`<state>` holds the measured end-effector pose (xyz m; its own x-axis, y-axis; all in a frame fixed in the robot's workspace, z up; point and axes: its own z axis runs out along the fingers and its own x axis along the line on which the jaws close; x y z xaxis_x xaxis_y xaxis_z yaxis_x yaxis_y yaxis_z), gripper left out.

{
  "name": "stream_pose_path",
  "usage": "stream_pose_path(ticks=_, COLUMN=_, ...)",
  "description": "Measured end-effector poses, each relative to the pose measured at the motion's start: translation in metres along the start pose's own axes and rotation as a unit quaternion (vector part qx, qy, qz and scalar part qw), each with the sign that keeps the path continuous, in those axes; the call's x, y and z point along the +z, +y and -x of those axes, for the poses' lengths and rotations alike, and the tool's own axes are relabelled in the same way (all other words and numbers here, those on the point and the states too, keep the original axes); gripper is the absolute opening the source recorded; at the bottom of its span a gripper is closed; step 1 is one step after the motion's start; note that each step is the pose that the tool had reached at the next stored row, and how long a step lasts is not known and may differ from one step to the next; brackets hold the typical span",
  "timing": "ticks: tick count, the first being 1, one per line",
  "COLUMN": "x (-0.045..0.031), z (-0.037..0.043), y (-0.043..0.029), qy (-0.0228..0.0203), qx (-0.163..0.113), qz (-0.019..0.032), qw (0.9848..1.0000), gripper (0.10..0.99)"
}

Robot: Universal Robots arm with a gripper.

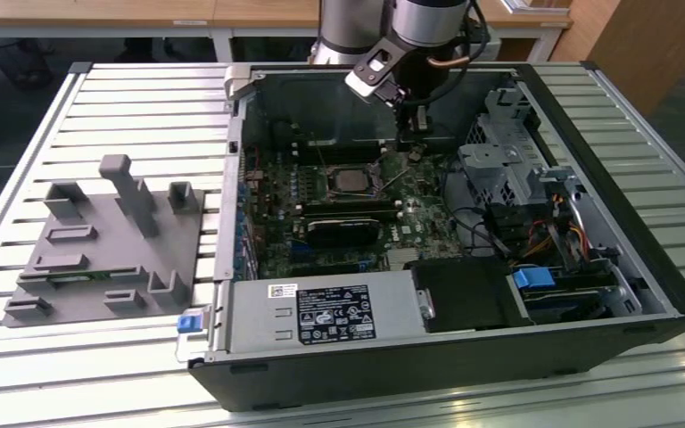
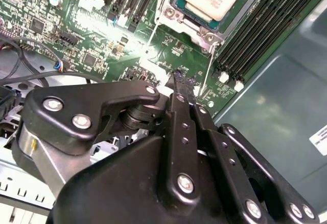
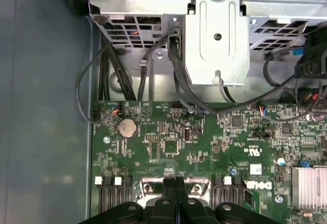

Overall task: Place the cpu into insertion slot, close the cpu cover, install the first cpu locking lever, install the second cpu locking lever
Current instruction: 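Close the cpu cover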

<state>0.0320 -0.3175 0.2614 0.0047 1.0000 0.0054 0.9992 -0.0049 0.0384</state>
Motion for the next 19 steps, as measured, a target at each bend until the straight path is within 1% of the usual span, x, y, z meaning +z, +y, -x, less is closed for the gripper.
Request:
stream_pose_path(ticks=9, x=0.0028, z=-0.0017, y=0.0069, qy=-0.0001, qx=0.0, qz=-0.0001, qw=1.0, gripper=0.106)
stream_pose_path(ticks=15, x=0.0045, z=-0.0033, y=0.0157, qy=0.0, qx=0.0, qz=-0.0009, qw=1.0, gripper=0.106)
stream_pose_path(ticks=19, x=0.0055, z=-0.0037, y=0.0185, qy=0.0001, qx=0.0, qz=-0.0014, qw=1.0, gripper=0.106)
